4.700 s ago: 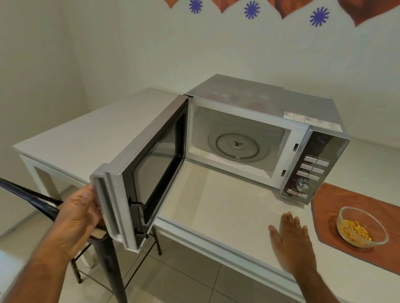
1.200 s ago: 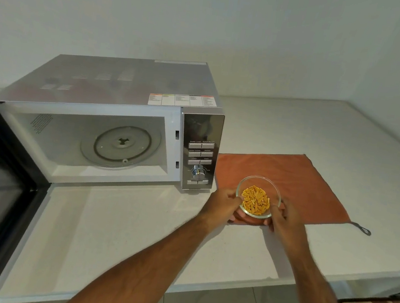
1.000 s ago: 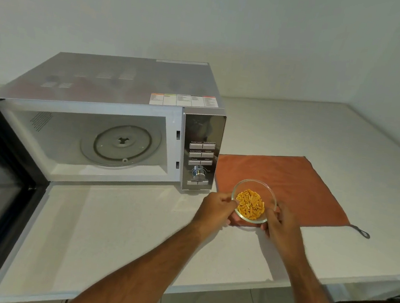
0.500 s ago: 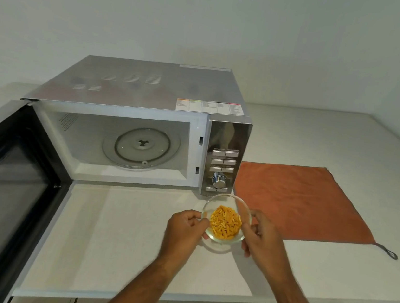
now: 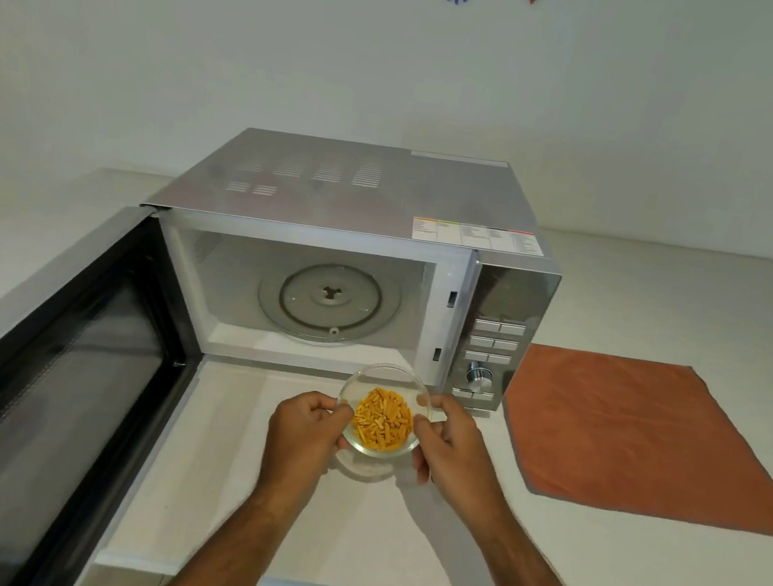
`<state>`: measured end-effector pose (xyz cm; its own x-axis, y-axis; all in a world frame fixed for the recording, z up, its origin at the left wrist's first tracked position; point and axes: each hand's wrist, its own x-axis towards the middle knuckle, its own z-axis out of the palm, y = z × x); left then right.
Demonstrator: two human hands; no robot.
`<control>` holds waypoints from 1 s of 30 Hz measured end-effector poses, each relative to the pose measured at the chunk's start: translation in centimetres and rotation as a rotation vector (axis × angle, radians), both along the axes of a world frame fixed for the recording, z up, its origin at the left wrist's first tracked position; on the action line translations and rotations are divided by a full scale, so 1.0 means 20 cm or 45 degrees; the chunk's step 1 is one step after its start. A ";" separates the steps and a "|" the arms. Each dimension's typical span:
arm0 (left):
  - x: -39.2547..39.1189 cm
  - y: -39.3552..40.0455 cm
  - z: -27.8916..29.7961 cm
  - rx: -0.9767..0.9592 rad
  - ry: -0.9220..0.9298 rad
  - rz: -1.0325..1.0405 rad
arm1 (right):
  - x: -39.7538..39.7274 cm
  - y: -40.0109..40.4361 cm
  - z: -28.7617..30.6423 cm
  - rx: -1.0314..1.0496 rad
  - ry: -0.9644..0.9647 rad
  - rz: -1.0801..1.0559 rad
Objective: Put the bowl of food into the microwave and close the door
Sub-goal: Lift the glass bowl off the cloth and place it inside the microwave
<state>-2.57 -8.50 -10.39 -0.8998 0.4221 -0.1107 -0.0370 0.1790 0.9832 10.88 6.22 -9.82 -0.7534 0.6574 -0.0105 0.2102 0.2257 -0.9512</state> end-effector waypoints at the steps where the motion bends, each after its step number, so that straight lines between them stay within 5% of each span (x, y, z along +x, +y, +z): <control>1: -0.03 -0.01 0.02 -0.004 0.012 0.018 | -0.04 -0.01 0.01 0.007 0.004 0.024; 13: -0.43 0.00 0.23 -0.111 0.326 0.175 | -0.50 -0.01 0.13 -0.033 0.105 0.056; 30: -0.81 0.25 0.26 -0.042 0.125 0.281 | -0.91 0.19 0.18 -0.212 0.068 0.075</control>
